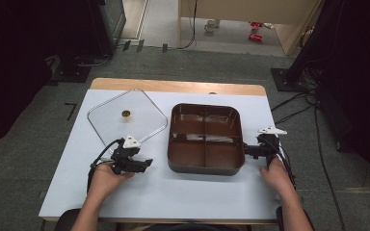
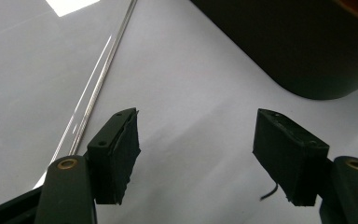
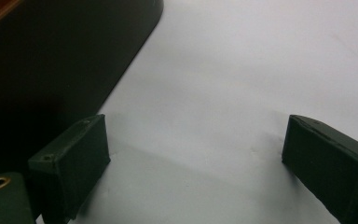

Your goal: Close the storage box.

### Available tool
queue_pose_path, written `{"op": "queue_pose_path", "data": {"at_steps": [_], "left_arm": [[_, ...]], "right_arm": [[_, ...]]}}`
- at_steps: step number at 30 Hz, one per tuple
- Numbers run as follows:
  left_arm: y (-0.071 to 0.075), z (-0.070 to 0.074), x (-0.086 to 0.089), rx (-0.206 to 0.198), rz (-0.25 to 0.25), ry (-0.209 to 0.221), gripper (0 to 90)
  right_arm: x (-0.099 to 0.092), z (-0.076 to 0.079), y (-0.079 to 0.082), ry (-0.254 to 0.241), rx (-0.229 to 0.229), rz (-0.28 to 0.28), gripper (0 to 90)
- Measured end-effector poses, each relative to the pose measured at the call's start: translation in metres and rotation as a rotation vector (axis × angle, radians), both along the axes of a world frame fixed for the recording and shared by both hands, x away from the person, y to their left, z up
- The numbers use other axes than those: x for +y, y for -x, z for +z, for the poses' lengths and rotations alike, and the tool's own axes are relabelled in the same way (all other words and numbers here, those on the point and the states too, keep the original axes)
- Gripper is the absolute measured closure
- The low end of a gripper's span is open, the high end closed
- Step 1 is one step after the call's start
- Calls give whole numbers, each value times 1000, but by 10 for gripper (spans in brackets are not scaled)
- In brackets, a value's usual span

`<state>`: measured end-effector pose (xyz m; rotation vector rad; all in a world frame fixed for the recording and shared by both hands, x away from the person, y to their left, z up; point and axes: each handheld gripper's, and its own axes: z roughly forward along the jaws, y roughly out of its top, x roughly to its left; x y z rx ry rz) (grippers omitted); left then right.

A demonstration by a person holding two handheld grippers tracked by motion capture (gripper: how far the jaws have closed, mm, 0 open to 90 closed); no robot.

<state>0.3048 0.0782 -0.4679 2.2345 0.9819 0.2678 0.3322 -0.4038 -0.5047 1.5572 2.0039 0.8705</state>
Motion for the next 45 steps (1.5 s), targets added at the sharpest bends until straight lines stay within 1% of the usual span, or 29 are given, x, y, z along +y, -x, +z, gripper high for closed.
{"op": "queue_pose_path", "data": {"at_steps": [2,3,7,12,17,21,24,25,26,27,30,33,35,39,40,45], "left_arm": [[-1,2,1,-1,2,7,324],[-1,4,1,1,-2,18,323],[-3,7,2,-3,-2,21,329],[-6,9,2,3,-2,25,353],[-13,12,1,0,-9,39,354],[-18,11,-1,13,-16,33,354],[-22,14,0,14,-5,42,352],[-24,15,1,26,-2,47,357],[-24,15,1,26,-2,47,386],[-26,16,1,39,7,45,401],[-32,17,2,47,20,61,396],[-35,17,2,51,18,62,389],[-38,17,2,48,19,64,382],[-41,20,4,31,17,76,389],[-42,21,4,21,18,79,391],[-45,24,6,6,13,80,408]], "right_arm": [[0,0,0,0,0,0,67],[0,0,0,0,0,0,67],[0,0,0,0,0,0,66],[0,0,0,0,0,0,67],[0,0,0,0,0,0,66],[0,0,0,0,0,0,67],[0,0,0,0,0,0,66],[0,0,0,1,0,1,67],[0,0,0,1,0,1,67],[0,0,0,1,0,1,66],[0,0,0,1,0,1,66],[0,0,0,1,0,0,66],[0,0,0,1,0,0,66],[0,0,0,0,0,0,66],[0,0,0,0,0,0,66],[0,0,0,1,0,0,66]]}}
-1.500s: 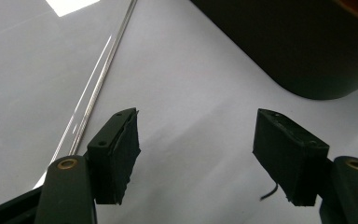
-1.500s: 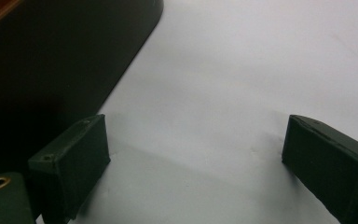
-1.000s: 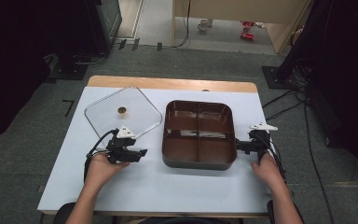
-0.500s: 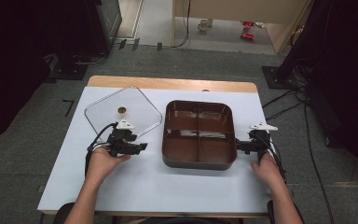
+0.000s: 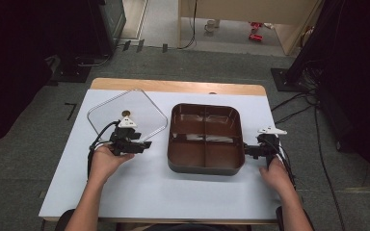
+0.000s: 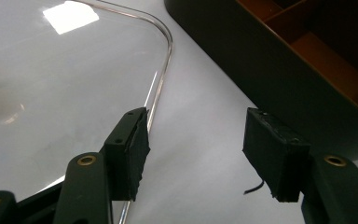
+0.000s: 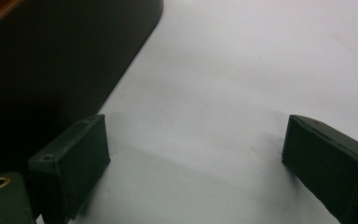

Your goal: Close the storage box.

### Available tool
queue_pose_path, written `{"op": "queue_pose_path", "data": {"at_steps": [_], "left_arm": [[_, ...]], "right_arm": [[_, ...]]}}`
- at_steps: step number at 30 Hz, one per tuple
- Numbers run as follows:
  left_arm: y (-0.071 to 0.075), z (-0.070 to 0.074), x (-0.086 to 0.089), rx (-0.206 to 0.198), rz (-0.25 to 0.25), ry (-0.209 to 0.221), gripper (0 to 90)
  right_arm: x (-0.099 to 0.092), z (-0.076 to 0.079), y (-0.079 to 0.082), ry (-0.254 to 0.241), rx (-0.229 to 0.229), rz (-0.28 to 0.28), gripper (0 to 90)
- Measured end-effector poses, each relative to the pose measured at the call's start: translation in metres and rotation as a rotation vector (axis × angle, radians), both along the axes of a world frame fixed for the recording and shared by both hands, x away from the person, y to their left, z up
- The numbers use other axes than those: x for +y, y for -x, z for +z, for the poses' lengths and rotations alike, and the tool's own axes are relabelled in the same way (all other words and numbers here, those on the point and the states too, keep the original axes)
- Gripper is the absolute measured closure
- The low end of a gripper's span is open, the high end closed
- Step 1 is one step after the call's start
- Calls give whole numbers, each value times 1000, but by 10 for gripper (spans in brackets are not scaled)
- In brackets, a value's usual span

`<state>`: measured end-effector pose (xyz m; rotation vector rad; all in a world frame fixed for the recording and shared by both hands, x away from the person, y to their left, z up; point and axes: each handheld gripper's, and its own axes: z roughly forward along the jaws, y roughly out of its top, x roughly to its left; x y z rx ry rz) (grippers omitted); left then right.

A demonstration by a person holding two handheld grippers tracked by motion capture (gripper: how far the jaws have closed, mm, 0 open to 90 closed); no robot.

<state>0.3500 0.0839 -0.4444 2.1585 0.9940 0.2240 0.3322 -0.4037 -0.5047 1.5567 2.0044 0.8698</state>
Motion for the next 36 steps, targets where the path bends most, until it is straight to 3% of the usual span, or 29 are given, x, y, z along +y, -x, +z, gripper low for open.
{"op": "queue_pose_path", "data": {"at_steps": [22,36], "left_arm": [[-34,6,13,-39,46,-13,506],[-61,8,23,-48,87,-24,500]], "right_arm": [[0,0,0,0,0,0,66],[0,0,0,1,0,1,66]]}}
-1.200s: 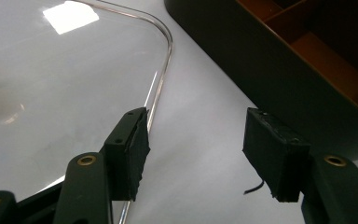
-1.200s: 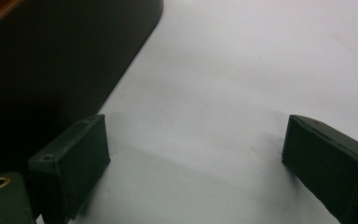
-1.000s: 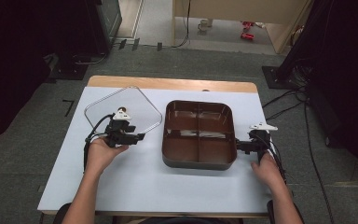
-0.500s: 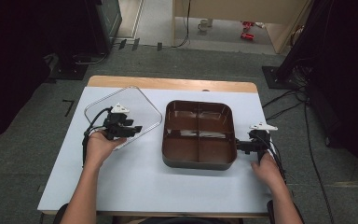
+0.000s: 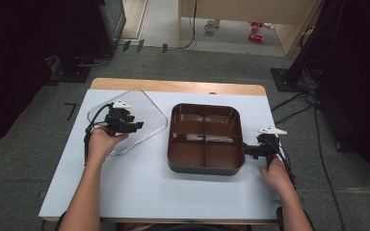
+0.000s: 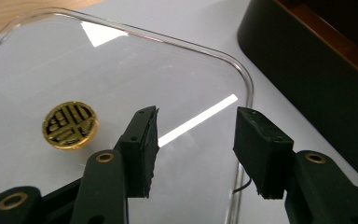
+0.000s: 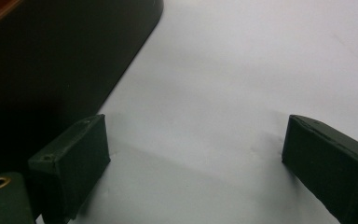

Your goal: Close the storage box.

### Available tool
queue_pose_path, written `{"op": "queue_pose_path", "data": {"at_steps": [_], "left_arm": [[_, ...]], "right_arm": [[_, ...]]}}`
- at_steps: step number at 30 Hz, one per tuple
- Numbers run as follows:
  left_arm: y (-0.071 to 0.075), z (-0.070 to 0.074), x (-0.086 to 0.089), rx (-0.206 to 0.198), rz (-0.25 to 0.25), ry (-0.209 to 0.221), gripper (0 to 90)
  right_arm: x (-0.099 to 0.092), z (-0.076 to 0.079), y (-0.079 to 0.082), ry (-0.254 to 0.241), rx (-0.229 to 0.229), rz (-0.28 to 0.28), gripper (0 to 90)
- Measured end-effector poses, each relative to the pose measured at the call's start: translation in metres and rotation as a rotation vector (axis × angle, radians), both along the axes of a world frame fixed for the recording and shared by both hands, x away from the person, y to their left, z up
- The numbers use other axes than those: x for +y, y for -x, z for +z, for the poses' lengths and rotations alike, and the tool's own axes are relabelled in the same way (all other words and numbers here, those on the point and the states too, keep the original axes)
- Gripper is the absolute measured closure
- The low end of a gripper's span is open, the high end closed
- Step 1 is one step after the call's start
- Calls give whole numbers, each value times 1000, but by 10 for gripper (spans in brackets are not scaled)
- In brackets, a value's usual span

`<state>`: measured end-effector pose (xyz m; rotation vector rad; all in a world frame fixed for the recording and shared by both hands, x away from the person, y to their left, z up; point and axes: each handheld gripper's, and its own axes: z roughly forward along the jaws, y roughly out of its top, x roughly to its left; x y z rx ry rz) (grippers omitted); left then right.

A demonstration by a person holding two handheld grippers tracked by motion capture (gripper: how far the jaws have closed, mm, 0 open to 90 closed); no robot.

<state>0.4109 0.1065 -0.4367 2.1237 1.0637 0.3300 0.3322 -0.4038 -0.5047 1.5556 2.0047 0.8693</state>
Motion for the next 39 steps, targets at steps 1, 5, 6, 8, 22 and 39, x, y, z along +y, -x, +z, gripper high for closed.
{"op": "queue_pose_path", "data": {"at_steps": [1,5,6,8,22,39], "left_arm": [[-1,0,1,-2,4,-1,497],[-10,-1,6,-11,24,-7,492],[-13,-2,7,-14,28,-9,488],[-17,-2,9,-16,36,-9,487],[-44,-17,29,-17,127,-20,437],[-46,-40,29,-21,153,-71,561]], "right_arm": [[0,0,0,0,0,0,66],[0,0,0,0,0,0,66],[0,0,0,0,0,0,67],[0,0,0,0,-2,0,66],[1,0,0,4,-4,0,66],[1,0,1,11,-9,-2,66]]}}
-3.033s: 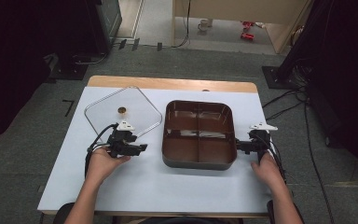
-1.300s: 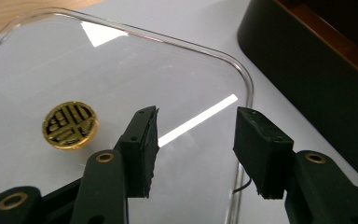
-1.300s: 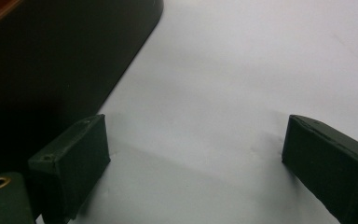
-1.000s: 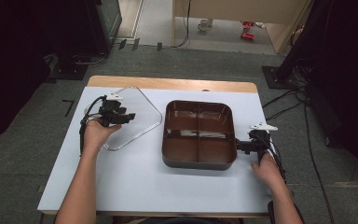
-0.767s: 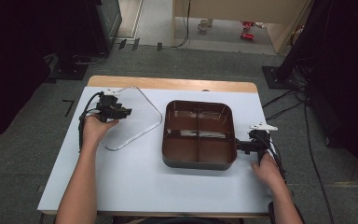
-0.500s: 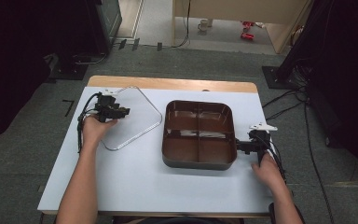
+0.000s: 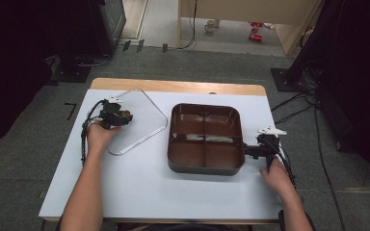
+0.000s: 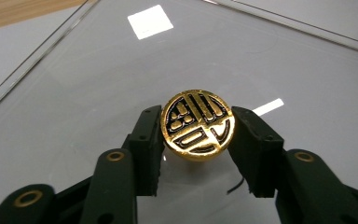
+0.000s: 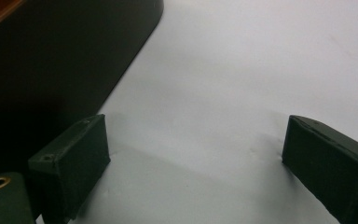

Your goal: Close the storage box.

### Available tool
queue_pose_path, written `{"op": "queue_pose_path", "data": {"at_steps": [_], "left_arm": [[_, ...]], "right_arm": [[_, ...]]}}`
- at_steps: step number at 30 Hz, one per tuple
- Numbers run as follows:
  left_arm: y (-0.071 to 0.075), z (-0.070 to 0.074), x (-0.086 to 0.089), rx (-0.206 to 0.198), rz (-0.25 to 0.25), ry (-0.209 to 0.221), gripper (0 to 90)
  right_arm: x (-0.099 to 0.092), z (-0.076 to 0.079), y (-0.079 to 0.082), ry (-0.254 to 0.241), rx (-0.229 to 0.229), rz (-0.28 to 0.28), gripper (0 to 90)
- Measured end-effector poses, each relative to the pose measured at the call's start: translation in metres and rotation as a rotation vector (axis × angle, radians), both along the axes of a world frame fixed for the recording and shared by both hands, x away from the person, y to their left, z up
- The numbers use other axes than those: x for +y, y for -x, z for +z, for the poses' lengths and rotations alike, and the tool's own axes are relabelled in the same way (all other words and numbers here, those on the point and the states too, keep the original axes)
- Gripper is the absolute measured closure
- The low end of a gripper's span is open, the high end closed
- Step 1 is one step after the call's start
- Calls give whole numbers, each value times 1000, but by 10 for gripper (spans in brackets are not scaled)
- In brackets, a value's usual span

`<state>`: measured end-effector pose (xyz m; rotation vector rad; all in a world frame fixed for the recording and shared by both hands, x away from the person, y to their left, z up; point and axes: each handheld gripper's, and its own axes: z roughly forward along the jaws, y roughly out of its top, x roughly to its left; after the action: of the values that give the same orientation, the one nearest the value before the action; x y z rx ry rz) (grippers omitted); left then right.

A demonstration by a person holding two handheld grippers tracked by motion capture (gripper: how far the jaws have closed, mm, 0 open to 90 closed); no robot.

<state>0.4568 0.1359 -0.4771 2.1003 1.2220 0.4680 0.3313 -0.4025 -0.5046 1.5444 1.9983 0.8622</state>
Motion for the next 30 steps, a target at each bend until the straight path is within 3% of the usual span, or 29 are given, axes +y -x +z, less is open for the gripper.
{"op": "queue_pose_path", "data": {"at_steps": [10,17,30], "left_arm": [[0,2,-1,-1,6,-17,591],[0,7,3,27,9,10,593],[9,39,2,5,-30,47,594]], "right_arm": [[0,0,0,-1,0,0,66],[0,0,0,-3,2,1,66],[-1,0,0,-4,3,1,66]]}}
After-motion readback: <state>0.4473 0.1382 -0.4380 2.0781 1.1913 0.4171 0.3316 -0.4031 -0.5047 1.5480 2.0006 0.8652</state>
